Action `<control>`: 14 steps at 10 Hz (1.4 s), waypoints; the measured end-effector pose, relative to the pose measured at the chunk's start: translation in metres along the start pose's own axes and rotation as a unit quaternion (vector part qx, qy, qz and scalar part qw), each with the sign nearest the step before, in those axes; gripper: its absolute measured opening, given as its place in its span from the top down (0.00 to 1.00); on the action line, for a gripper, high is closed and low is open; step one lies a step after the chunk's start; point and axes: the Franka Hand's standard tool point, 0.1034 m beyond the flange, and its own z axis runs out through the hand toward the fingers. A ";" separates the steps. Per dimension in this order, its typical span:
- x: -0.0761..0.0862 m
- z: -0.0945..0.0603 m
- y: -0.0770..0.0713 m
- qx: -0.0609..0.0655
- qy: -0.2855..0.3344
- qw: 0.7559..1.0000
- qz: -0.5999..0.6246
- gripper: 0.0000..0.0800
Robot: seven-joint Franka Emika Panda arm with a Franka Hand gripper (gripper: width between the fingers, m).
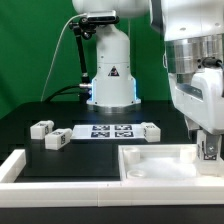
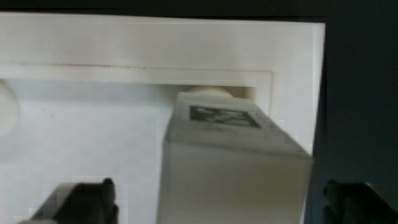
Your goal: Assemble one leg
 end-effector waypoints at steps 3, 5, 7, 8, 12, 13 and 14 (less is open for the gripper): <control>-0.004 0.000 0.001 -0.004 -0.001 0.985 -0.175 0.19; -0.006 0.000 0.000 -0.009 -0.005 0.963 -0.268 0.19; -0.006 0.000 -0.002 -0.022 0.004 0.917 -0.399 0.19; -0.005 0.000 -0.005 -0.030 0.007 0.888 -0.459 0.19; -0.010 -0.001 -0.006 -0.050 0.008 0.784 -0.618 0.19; -0.008 -0.001 -0.007 -0.050 0.006 0.758 -0.651 0.19; -0.008 -0.001 -0.007 -0.050 0.006 0.755 -0.653 0.19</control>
Offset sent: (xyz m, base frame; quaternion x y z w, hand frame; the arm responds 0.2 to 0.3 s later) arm 0.0044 0.0064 0.0002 -0.0352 0.0032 -0.3130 0.9491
